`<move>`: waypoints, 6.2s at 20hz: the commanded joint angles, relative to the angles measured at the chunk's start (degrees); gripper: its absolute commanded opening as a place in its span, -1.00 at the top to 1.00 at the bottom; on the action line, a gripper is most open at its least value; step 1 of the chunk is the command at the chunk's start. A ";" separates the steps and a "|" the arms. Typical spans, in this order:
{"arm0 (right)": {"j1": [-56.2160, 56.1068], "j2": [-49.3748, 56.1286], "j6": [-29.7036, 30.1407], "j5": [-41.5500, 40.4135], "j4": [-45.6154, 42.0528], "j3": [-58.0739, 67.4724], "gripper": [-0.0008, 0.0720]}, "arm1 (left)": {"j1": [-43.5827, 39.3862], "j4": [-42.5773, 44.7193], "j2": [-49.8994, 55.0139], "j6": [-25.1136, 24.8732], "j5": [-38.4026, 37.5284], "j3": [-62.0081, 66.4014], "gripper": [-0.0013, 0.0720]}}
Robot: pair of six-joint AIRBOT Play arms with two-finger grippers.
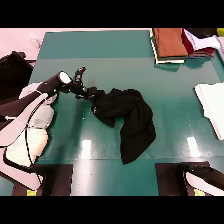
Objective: Fold the shirts.
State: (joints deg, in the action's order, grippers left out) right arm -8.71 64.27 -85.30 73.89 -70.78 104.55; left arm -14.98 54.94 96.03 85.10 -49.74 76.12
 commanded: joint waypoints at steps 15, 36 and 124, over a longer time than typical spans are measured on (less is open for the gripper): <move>7.32 1.44 3.50 -9.31 15.91 -64.83 -0.33 | 6.45 12.68 -11.52 -1.62 -5.38 10.95 0.91; 19.74 -24.35 3.41 -0.98 6.54 -11.78 0.92 | 8.00 21.68 -45.99 -4.09 -1.64 41.18 0.92; 29.79 1.90 14.93 -3.08 6.82 -64.83 0.91 | 12.66 3.43 -32.87 -0.09 -5.66 -21.33 0.91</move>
State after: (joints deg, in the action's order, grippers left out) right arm 23.53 66.57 -70.37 70.61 -64.07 39.70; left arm -2.39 58.39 63.26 85.06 -54.72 54.52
